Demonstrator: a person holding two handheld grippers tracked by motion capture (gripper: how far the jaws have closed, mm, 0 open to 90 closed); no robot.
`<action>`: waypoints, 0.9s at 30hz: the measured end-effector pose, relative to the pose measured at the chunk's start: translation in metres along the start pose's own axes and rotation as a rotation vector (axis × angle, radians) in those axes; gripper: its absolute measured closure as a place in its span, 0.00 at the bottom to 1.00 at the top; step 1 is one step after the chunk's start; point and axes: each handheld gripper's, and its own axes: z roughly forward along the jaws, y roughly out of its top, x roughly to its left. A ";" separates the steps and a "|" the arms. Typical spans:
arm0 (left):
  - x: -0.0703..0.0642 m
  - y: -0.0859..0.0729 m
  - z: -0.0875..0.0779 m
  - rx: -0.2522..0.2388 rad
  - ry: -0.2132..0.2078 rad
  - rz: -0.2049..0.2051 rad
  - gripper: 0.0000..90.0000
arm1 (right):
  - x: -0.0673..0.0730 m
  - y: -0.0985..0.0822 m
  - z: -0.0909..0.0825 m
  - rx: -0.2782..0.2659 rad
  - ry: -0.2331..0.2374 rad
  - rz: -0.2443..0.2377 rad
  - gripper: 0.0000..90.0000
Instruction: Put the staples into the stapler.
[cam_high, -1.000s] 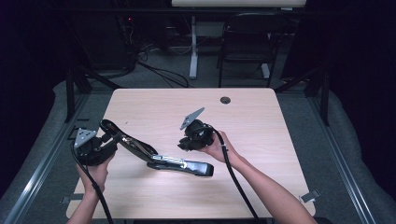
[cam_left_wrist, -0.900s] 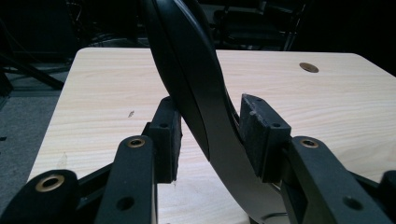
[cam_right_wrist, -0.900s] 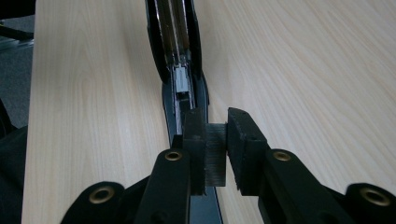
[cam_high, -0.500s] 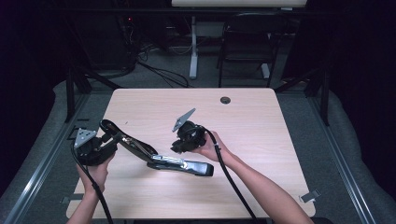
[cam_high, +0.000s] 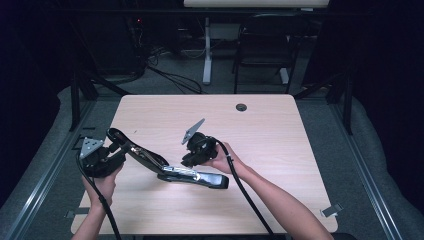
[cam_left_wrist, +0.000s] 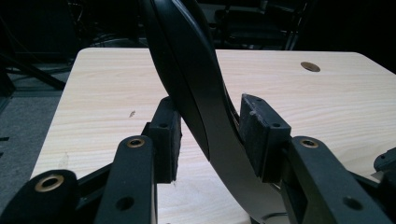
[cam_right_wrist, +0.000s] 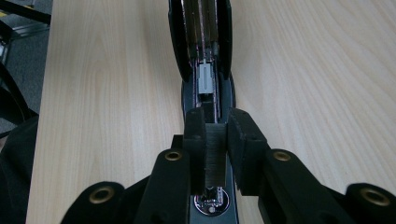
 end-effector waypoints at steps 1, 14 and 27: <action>0.000 0.000 0.000 0.001 0.001 -0.001 0.66 | 0.000 0.000 0.001 0.001 0.001 0.002 0.87; 0.000 0.000 0.000 0.005 0.004 0.004 0.66 | 0.002 -0.003 0.013 0.039 0.019 -0.017 0.87; 0.000 0.000 0.000 0.005 0.005 0.004 0.66 | 0.002 -0.005 0.018 0.052 0.011 -0.030 0.87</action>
